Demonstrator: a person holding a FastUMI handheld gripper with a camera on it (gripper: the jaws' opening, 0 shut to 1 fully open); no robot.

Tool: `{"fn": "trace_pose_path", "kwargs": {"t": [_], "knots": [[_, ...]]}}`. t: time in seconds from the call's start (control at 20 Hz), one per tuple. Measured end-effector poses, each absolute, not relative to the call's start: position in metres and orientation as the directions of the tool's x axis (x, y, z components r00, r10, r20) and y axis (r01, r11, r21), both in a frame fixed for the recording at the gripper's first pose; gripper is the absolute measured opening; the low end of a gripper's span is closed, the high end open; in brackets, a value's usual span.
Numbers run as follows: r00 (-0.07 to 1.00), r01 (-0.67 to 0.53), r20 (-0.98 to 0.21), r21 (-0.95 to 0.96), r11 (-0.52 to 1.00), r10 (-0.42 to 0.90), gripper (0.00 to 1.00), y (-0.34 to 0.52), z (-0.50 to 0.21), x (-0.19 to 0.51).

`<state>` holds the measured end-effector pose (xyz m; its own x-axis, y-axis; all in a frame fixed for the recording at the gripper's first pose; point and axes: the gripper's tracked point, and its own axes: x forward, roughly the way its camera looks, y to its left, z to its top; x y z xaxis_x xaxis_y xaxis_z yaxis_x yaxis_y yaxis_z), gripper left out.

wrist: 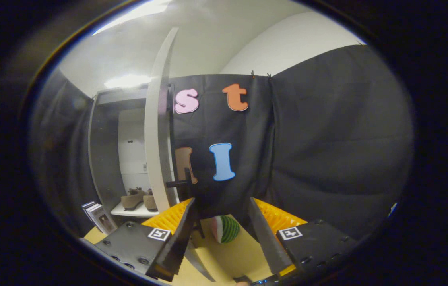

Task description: Open the shoe cabinet door, grab the shoes and put them into the shoe cabinet, then close the shoe cabinet door.

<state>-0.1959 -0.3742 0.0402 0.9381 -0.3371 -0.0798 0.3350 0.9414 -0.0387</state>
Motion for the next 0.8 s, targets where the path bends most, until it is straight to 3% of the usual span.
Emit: {"fn": "trace_pose_path", "kwargs": {"t": [0.8], "knots": [[0.984, 0.125, -0.127, 0.007, 0.992, -0.123, 0.82, -0.31, 0.03, -0.181]]}}
